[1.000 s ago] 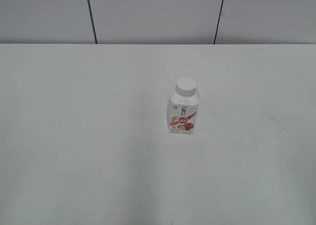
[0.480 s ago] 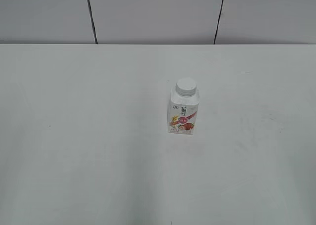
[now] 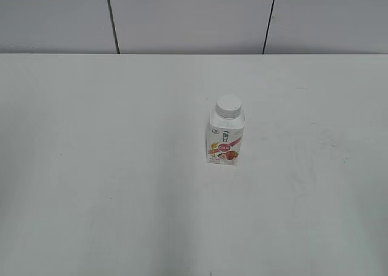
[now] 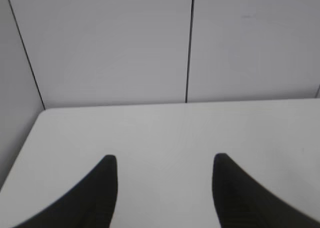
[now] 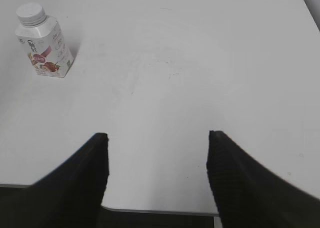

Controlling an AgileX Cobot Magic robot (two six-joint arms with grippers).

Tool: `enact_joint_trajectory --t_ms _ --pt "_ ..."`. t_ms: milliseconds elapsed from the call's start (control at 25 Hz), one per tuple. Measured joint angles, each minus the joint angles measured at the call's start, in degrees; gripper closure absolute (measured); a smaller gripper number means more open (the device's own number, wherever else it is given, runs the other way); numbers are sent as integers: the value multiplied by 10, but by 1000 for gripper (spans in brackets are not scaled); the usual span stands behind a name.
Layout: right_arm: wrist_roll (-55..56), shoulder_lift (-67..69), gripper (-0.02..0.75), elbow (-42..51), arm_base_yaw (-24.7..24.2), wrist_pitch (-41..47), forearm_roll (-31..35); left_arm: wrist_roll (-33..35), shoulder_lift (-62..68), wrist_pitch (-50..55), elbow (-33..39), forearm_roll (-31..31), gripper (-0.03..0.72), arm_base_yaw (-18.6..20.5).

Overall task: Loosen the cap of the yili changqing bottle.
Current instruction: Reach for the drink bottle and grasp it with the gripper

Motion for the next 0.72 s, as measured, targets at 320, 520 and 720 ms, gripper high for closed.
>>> enact_joint_trajectory --t_ms 320,520,720 --pt "0 0 245 0 0 0 0 2 113 -193 6 8 301 0" --pt "0 0 245 0 0 0 0 2 185 -311 44 5 301 0" --pt "0 0 245 0 0 0 0 2 267 -391 63 5 301 0"
